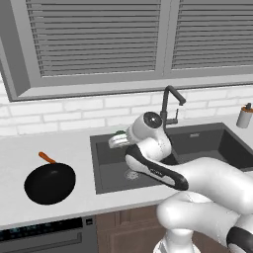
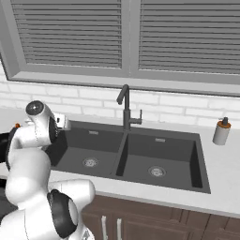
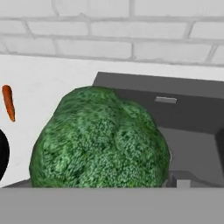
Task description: Pick the broccoli from the sink and place it in the bowl. Then pick the bowl and place it in the microwave. Then close the microwave door and press the start button.
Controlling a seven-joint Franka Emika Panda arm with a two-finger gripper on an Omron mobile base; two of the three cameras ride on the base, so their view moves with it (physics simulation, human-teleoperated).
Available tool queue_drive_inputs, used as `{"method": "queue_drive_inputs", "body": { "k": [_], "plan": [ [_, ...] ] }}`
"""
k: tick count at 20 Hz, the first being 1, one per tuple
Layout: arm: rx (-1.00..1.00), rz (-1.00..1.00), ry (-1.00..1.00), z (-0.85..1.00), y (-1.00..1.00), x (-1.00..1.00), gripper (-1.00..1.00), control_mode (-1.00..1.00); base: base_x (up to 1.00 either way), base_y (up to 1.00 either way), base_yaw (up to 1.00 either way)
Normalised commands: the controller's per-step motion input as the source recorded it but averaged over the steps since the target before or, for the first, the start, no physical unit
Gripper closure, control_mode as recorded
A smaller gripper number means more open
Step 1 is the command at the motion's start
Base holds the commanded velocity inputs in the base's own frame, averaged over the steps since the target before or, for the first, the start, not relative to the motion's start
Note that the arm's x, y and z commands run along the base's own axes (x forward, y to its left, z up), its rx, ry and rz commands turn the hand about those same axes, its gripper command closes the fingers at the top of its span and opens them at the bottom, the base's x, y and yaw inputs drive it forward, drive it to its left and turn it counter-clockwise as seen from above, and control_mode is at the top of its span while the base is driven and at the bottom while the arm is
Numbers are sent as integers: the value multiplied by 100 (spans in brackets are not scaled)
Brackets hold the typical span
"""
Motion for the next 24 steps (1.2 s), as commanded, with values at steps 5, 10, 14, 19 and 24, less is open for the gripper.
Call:
{"method": "queue_drive_inputs", "body": {
  "k": [5,10,14,19,24],
  "plan": [
    [0,6,9,15,75,-83,100,-100,0,0,0],
    [0,7,11,6,79,-59,100,-100,0,0,0],
    [0,5,15,0,71,-4,100,-100,0,0,0],
    [0,5,23,0,62,16,100,-100,0,0,0],
    [-6,1,17,0,79,11,100,-100,0,0,0]
  ]
}}
